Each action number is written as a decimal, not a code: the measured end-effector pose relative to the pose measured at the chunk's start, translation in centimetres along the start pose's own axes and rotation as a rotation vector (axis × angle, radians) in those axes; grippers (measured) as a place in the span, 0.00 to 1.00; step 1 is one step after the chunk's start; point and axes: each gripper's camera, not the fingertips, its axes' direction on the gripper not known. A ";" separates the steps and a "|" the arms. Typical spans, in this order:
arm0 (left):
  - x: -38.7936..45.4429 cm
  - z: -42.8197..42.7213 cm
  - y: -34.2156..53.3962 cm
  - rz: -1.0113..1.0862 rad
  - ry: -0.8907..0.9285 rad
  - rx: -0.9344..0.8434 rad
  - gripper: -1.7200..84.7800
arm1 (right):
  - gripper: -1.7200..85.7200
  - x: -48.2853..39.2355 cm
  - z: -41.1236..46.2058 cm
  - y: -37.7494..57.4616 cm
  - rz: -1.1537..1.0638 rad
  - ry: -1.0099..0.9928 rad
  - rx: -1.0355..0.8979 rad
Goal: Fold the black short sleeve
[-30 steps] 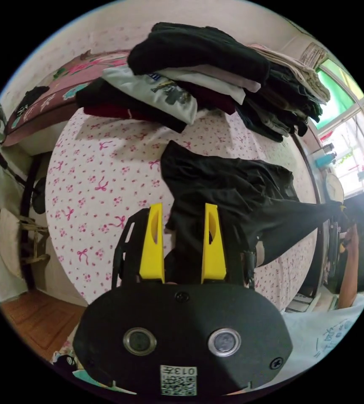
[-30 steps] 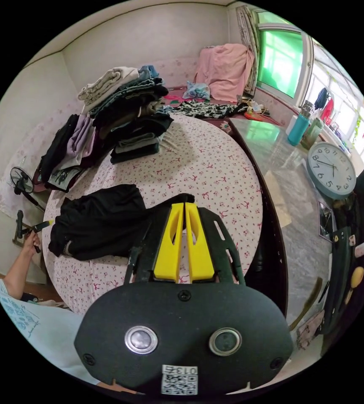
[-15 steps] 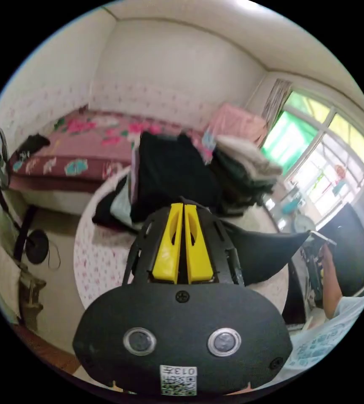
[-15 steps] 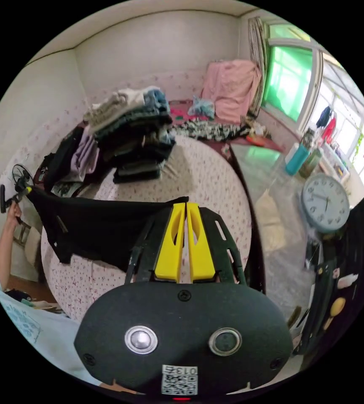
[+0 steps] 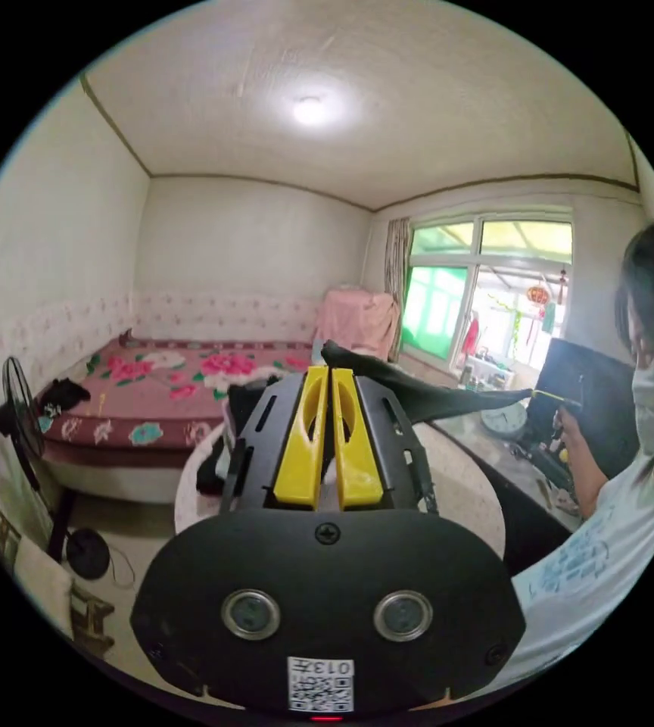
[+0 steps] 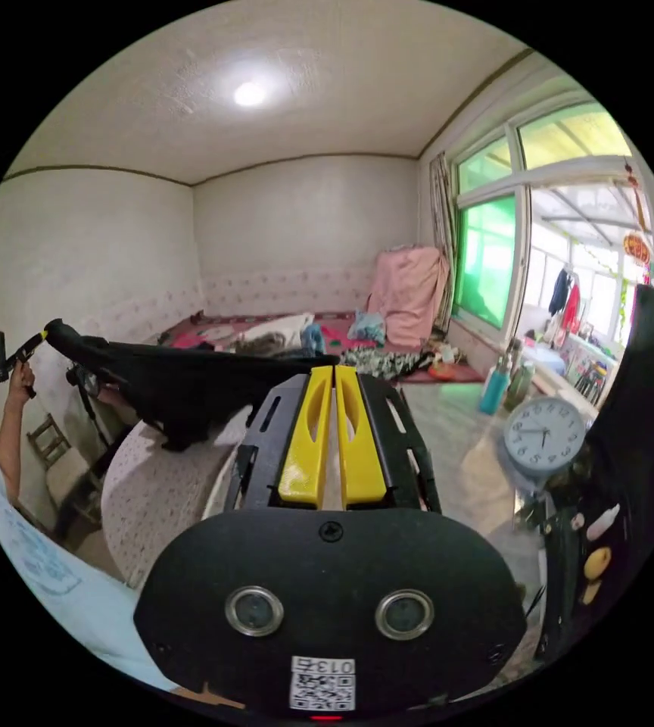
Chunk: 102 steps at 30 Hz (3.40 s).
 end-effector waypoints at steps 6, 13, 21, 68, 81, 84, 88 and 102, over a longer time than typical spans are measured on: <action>-0.5 3.7 14.3 -0.197 0.007 -0.379 0.02 | 0.02 1.8 6.1 12.4 0.183 0.004 -0.371; 0.2 10.0 29.5 -0.273 -0.089 -0.802 0.02 | 0.03 1.6 14.4 24.3 0.240 0.122 -0.768; 0.6 9.1 34.6 -0.296 -0.116 -0.895 0.02 | 0.03 2.0 15.4 29.1 0.267 0.146 -0.834; 10.6 7.2 43.8 -0.118 -0.059 -0.994 0.04 | 0.03 -9.6 21.2 35.7 0.035 0.089 -0.842; 10.3 11.2 45.4 -0.133 -0.110 -1.062 0.11 | 0.09 -37.4 32.3 33.2 -0.602 -0.724 -0.867; 11.1 11.1 45.9 -0.078 -0.111 -1.078 0.06 | 0.10 -41.5 34.6 34.8 -0.680 -0.780 -0.969; 12.0 9.6 46.7 -0.061 -0.053 -1.094 0.03 | 0.09 -43.7 34.7 36.8 -0.751 -0.833 -1.039; 10.4 4.9 43.1 -0.098 -0.191 -0.910 0.02 | 0.04 -26.5 30.9 33.2 -0.310 -0.386 -0.845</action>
